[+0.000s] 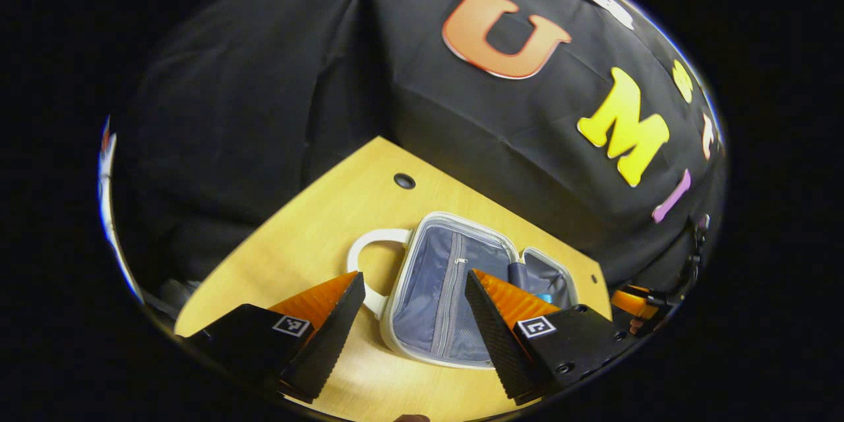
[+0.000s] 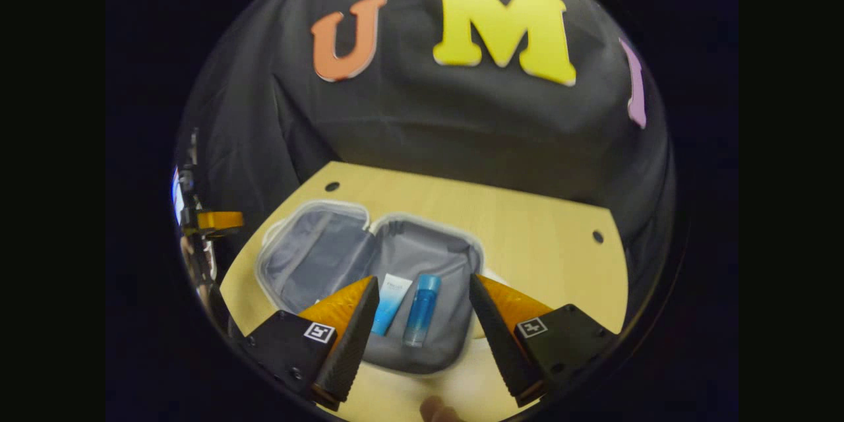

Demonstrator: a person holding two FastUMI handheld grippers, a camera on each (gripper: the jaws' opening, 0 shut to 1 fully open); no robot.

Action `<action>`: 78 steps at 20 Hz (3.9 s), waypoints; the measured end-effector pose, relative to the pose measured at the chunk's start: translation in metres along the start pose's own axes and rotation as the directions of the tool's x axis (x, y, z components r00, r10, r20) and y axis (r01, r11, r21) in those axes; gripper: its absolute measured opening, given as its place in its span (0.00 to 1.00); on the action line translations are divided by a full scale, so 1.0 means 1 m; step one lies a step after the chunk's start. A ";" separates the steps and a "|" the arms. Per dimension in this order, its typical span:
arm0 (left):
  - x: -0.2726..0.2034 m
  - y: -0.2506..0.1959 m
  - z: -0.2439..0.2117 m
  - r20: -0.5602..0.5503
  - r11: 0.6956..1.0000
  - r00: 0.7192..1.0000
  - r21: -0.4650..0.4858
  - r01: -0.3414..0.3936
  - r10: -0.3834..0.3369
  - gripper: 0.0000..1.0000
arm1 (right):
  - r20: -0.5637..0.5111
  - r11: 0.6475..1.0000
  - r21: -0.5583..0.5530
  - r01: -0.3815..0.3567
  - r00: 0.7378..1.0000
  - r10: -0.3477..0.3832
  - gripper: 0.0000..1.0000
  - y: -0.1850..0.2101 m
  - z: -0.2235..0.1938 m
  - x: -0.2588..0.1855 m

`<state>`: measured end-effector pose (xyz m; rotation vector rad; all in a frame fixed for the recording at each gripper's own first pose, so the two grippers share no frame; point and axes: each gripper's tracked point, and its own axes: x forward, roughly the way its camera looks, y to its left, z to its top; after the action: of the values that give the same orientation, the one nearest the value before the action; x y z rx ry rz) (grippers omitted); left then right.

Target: First open the suitcase, pack the skin care products into it, and then close the suitcase.

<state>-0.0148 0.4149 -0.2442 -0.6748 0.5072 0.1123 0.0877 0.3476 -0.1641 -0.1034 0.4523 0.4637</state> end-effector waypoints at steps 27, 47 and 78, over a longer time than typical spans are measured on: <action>0.030 0.001 0.029 0.026 0.957 1.000 -0.290 -0.007 0.016 0.06 | 0.287 0.977 0.076 0.198 0.934 -0.212 0.80 -0.136 0.041 -0.192; -0.019 -0.278 0.025 0.110 0.878 0.979 0.468 0.102 -0.173 0.04 | 0.342 0.994 0.056 0.097 0.933 -0.111 0.80 -0.178 0.052 -0.218; 0.108 -0.376 -0.265 -0.299 0.709 0.954 0.675 0.205 0.009 0.14 | 0.198 0.956 0.165 0.240 0.942 -0.271 0.80 -0.253 -0.013 -0.235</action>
<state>0.0678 -0.0499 -0.2587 0.0499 0.7317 -0.2843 0.0098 0.0233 -0.0729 0.0245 0.2477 0.1824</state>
